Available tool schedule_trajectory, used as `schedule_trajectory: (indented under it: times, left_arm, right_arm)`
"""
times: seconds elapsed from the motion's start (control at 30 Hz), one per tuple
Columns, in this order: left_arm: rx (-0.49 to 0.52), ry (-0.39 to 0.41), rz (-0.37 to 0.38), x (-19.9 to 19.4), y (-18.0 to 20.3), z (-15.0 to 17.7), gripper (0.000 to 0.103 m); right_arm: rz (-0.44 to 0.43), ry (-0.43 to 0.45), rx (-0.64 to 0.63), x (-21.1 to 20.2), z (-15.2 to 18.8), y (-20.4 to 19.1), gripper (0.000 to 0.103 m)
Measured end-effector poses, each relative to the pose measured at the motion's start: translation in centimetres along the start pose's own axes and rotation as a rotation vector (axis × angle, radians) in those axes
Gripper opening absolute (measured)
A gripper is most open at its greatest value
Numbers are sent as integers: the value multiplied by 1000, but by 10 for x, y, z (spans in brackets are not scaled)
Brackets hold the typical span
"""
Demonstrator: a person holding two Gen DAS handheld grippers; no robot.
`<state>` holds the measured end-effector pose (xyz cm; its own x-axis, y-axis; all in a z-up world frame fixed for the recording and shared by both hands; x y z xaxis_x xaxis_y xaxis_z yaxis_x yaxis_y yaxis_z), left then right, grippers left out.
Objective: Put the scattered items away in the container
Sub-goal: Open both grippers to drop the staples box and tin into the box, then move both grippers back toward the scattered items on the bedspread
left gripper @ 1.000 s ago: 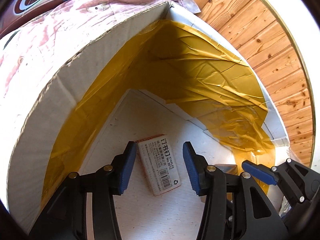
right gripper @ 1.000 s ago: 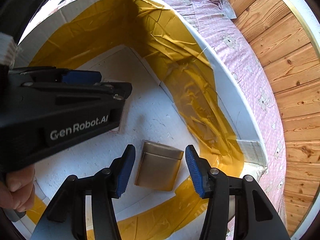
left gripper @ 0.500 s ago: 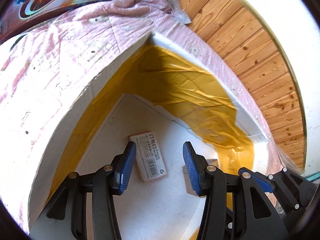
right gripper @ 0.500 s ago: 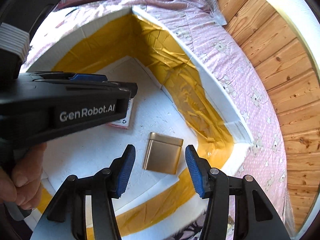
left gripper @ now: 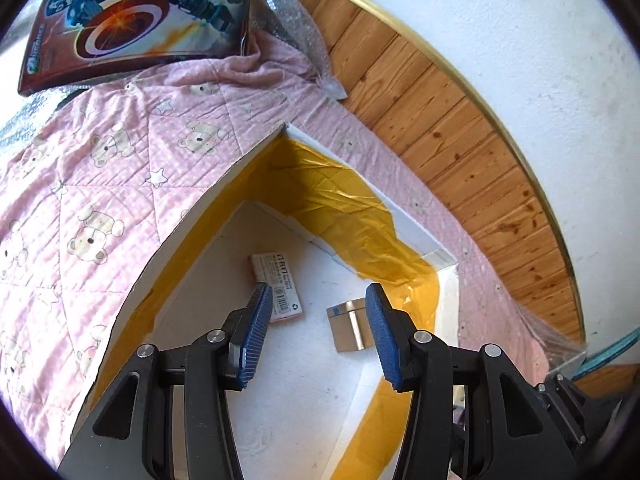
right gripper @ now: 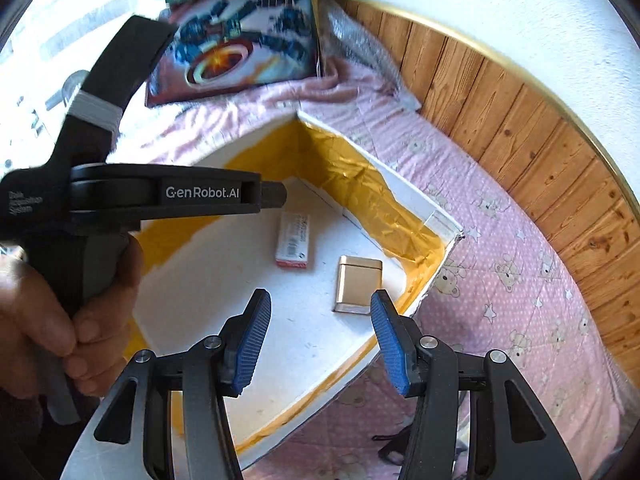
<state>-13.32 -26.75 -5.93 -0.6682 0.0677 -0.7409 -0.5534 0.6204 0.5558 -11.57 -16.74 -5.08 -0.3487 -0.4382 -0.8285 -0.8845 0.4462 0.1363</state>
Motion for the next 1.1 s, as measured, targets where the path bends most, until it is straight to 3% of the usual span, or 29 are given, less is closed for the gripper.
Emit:
schedule_trajectory:
  times: [0.33, 0.5, 0.7, 0.87, 1.0, 1.1]
  left_arm:
    - [107, 104, 114, -55, 32, 54, 51]
    - [184, 165, 147, -76, 50, 73, 51]
    - [256, 175, 255, -98, 77, 108, 51]
    - [392, 137, 339, -109, 112, 157, 51]
    - [489, 70, 343, -101, 127, 201, 51]
    - [532, -12, 335, -86, 129, 234, 51]
  right_arm:
    - [-27, 254, 71, -80, 17, -31, 54]
    - [-49, 301, 116, -106, 48, -39, 54]
    - [-26, 336, 152, -130, 93, -40, 54]
    - [-9, 366, 229, -151, 138, -31, 54]
    - [-7, 361, 347, -154, 176, -11, 54]
    - [17, 302, 427, -142, 203, 7, 54]
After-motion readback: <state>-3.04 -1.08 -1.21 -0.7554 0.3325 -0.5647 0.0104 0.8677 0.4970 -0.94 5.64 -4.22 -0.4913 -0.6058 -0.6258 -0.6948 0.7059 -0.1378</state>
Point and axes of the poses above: each gripper's, at about its wrist camera, not at the fingertips, and x roughly the way its jaws point, y to its right, z to its underside, the point moved 10 cm from there along x, roughly the way its jaws point, and after that the axes turned 8 degrees about -x, right-handed, at the moved point
